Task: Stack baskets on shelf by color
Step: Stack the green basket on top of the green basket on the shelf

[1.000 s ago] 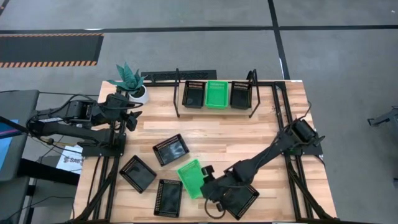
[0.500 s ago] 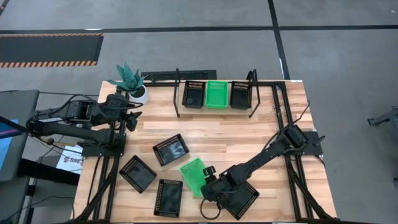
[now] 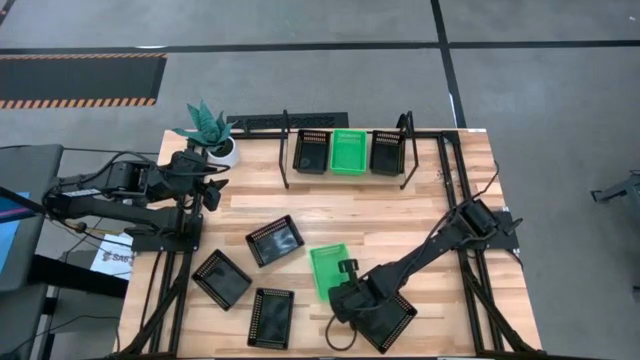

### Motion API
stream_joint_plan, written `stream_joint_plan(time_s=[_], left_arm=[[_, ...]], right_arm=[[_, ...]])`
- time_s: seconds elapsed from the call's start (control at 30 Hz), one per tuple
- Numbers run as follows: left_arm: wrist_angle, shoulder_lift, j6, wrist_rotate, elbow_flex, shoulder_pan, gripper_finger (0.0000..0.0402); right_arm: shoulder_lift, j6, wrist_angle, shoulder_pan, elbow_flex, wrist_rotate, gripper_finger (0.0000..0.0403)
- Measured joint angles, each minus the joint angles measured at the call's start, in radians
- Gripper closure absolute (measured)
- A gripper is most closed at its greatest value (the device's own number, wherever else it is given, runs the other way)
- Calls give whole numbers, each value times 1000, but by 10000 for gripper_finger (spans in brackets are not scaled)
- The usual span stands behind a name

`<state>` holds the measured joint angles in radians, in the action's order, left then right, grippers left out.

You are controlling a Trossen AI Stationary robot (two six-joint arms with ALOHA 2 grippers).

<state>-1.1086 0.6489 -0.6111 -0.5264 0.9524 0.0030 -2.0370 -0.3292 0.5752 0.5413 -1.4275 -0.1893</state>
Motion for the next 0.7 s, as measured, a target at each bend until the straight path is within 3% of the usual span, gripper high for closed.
stream_joint_plan(time_s=[0.3, 0.47, 0.6, 0.7], left_arm=[[0, -1, 6, -4, 0, 0, 166], [0, -1, 14, -11, 0, 0, 166], [0, -1, 24, -13, 0, 0, 166], [0, -1, 24, -18, 0, 0, 166]], right_arm=[[148, -67, 86, 42, 0, -87, 398], [266, -59, 141, 40, 0, -300, 398], [349, -57, 183, -26, 0, -505, 398], [387, -28, 207, -124, 0, -546, 395]])
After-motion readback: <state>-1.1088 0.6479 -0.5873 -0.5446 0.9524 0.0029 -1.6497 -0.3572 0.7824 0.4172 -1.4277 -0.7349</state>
